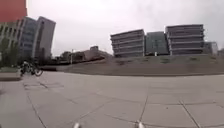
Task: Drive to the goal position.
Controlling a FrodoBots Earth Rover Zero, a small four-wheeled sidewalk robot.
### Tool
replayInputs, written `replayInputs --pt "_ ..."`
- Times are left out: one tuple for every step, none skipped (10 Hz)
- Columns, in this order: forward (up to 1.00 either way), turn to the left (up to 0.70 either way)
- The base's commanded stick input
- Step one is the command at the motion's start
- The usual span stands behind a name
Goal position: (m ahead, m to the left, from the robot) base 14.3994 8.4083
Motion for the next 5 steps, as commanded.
replayInputs --pt "0.85 0.34" --pt "0.85 0.34" --pt "0.85 0.25" --pt "0.85 0.08" --pt "0.85 0.00"
